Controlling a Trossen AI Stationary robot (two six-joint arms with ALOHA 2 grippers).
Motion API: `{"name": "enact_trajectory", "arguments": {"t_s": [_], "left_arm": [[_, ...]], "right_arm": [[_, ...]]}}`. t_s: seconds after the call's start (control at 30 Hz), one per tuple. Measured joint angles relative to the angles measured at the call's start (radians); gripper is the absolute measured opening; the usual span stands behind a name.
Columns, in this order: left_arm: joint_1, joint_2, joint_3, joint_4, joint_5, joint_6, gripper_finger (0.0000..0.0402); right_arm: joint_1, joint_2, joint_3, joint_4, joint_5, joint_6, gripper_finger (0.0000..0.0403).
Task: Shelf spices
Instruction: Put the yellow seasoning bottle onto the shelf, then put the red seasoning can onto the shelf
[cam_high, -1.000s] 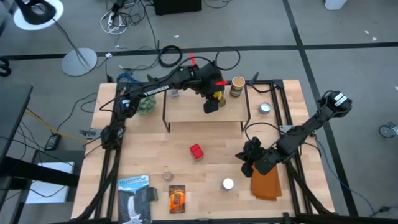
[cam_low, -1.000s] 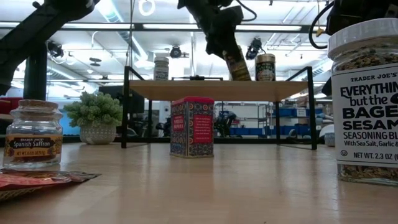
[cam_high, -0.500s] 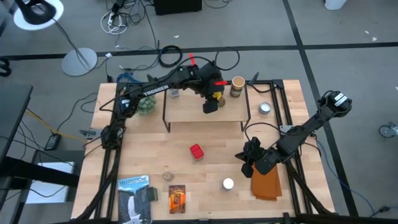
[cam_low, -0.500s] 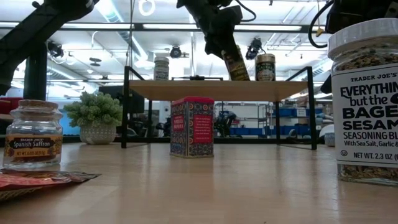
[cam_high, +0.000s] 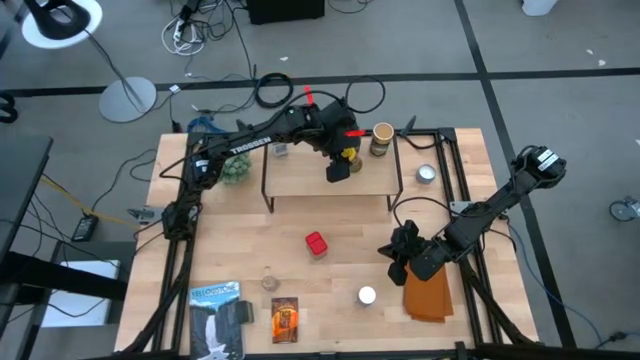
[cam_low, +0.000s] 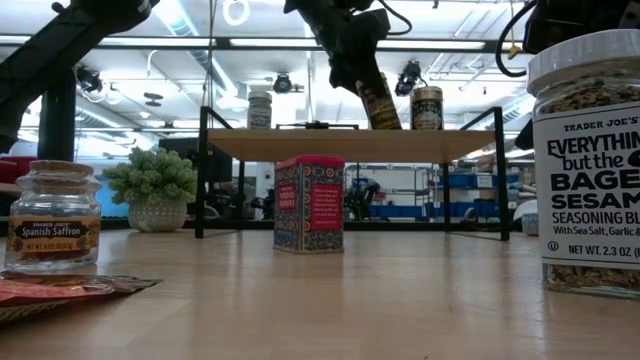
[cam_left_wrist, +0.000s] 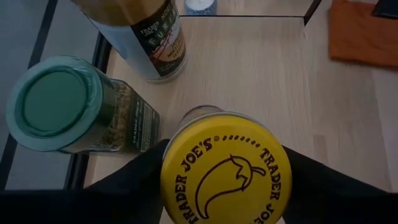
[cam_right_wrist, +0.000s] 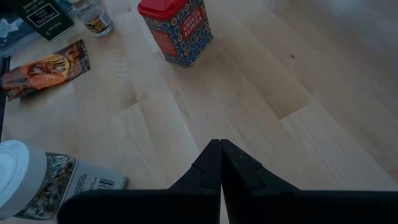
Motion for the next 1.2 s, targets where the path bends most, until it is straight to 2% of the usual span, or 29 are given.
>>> {"name": "enact_trajectory", "arguments": {"t_s": [0.3,0.57,0.67,1.0,1.1,1.2], "left_arm": [[0.0,0.0,0.0,0.002,0.0,0.0,0.0318],[0.0,0.0,0.003,-0.013,0.0,0.001,0.0331],[0.0,0.001,0.036,-0.073,0.0,0.015,0.0329],[-0.007,-0.095,0.036,-0.101,-0.014,-0.025,0.0312],[-0.016,-0.115,0.036,-0.127,-0.041,-0.068,0.0289],[-0.032,-0.133,0.036,-0.172,-0.064,-0.083,0.024]], "right_arm": [[0.0,0.0,0.0,0.0,0.0,0.0,0.0006],[0.0,0.0,0.0,0.0,0.0,0.0,0.0002],[0.0,0.0,0.0,0.0,0.0,0.0,0.0003],[0.0,0.0,0.0,0.003,0.0,0.001,0.0002],[0.0,0.0,0.0,0.006,0.0,0.001,0.0003],[0.0,0.0,0.0,0.016,0.0,0.001,0.0005]]}}
